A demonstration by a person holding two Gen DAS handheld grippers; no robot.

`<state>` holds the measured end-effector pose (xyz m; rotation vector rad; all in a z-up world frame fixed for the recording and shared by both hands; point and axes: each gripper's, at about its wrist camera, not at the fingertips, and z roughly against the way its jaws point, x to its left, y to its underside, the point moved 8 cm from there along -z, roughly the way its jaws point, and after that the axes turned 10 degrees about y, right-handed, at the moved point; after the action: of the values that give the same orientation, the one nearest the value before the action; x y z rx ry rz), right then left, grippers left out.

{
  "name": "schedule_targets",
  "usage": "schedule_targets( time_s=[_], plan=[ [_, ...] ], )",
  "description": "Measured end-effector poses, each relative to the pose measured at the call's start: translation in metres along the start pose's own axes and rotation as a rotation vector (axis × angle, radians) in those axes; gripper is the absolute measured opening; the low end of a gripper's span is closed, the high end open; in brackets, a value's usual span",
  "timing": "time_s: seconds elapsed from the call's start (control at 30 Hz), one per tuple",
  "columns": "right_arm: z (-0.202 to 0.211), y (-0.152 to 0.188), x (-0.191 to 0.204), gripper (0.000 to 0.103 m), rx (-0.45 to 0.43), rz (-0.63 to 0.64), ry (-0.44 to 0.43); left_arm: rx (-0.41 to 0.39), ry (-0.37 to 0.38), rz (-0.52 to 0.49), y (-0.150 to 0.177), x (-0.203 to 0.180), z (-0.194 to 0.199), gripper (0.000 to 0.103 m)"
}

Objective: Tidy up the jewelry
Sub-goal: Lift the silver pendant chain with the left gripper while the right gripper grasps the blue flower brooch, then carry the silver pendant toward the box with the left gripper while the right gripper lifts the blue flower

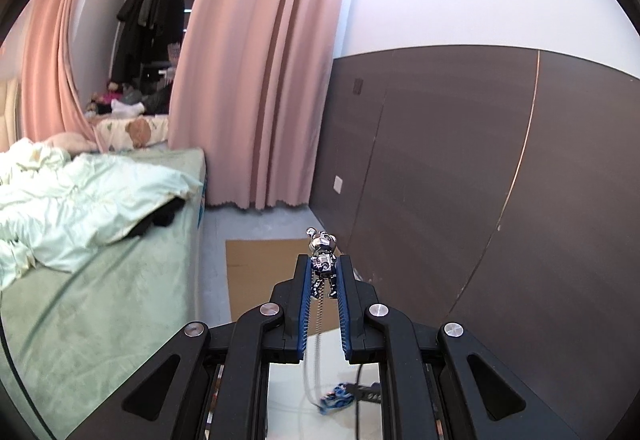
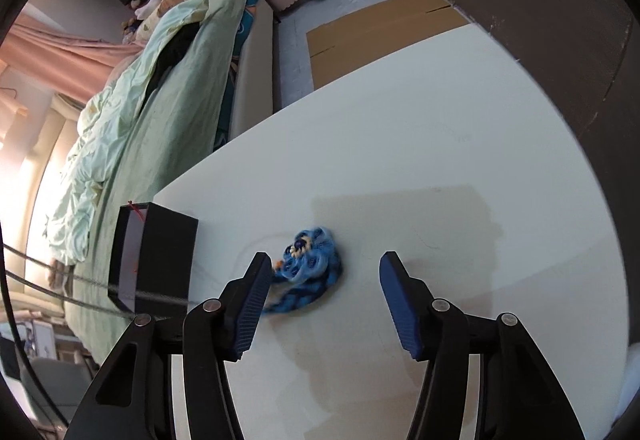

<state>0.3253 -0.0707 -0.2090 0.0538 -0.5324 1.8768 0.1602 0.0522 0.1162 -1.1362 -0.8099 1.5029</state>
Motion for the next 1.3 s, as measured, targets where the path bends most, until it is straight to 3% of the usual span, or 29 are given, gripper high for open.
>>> schedule_targets(
  time_s=[0.23, 0.37, 0.43, 0.47, 0.5, 1.03, 1.3],
  plan=[
    [-0.011, 0.01, 0.023, 0.058, 0.025, 0.082, 0.013, -0.022, -0.038, -0.024, -0.016, 0.006, 0.013, 0.013],
    [-0.013, 0.012, 0.035, 0.058, -0.008, 0.148, 0.063, -0.033, -0.056, -0.021, -0.02, 0.013, 0.018, 0.013],
    [-0.013, 0.012, 0.036, 0.044, -0.029, 0.18, 0.098, -0.036, -0.064, -0.016, -0.02, 0.017, 0.021, 0.013],
    [-0.014, 0.012, 0.034, 0.028, -0.017, 0.18, 0.095, -0.036, -0.069, -0.015, -0.02, 0.017, 0.021, 0.013],
    [-0.012, 0.012, 0.033, 0.027, -0.018, 0.166, 0.083, -0.036, -0.075, -0.014, -0.019, 0.018, 0.022, 0.013],
    [0.039, 0.001, 0.041, 0.026, -0.097, 0.08, -0.058, -0.095, -0.139, -0.039, -0.053, 0.038, 0.046, 0.013],
    [0.061, 0.002, 0.042, 0.026, -0.14, 0.054, -0.099, -0.066, -0.148, -0.024, -0.039, 0.053, 0.027, 0.013]
  ],
)
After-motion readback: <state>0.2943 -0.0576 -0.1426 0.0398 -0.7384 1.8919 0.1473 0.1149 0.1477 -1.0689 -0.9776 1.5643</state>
